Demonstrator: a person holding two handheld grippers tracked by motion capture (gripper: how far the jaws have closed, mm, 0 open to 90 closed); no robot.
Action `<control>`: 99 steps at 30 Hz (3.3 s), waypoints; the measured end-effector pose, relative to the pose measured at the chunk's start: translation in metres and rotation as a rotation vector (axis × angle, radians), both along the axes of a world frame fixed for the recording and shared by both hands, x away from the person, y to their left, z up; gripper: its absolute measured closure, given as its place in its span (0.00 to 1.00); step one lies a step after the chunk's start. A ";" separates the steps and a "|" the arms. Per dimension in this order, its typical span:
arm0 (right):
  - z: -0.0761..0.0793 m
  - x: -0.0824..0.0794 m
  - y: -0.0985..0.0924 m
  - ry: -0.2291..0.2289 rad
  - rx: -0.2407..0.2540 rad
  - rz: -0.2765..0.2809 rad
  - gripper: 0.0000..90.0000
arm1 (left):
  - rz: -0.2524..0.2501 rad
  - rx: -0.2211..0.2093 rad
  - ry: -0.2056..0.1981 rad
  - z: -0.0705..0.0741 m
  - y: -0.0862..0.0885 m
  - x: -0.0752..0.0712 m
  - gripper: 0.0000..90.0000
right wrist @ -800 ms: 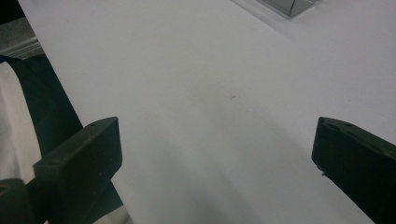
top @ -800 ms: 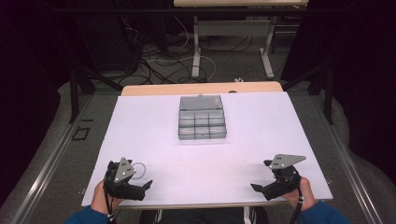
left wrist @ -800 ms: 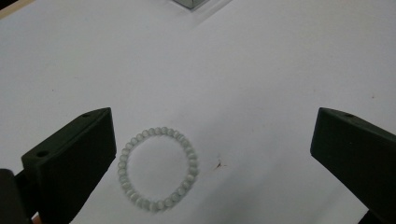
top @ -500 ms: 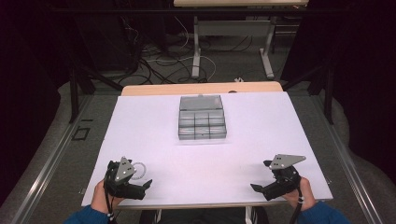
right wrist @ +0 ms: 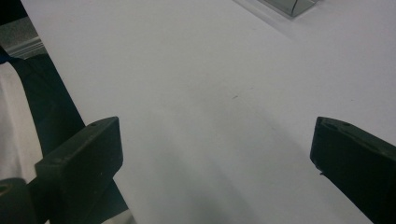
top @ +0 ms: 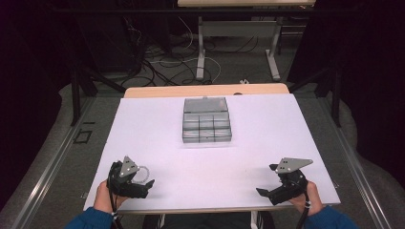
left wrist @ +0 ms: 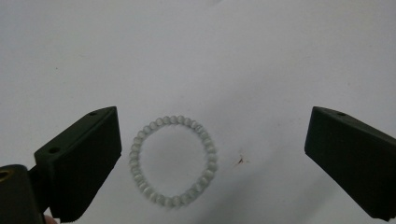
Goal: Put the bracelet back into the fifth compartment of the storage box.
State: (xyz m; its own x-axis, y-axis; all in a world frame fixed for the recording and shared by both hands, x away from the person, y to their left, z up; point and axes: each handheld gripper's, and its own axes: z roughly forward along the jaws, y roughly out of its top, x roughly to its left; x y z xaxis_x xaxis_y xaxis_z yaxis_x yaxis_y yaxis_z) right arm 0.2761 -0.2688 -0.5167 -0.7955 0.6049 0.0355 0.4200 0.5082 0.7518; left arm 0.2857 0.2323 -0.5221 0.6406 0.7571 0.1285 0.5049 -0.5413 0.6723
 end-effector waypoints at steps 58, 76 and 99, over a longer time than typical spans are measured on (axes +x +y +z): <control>0.000 -0.001 0.001 -0.006 0.000 0.002 0.04 | 0.009 0.017 0.190 -0.023 -0.001 0.023 0.95; 0.000 0.000 0.000 -0.008 -0.005 0.008 0.04 | 0.003 0.020 0.101 -0.011 0.004 0.016 0.95; 0.000 0.001 0.000 -0.006 -0.004 0.011 0.04 | 0.002 -0.018 0.017 0.002 0.009 0.011 0.95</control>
State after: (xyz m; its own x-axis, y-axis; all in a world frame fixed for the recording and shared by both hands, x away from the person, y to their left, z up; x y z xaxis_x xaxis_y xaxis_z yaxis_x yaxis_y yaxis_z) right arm 0.2769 -0.2689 -0.5172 -0.8020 0.5966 0.0285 0.4104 0.5158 0.7520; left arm 0.2965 0.2416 -0.5204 0.6409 0.7605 0.1039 0.5177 -0.5282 0.6730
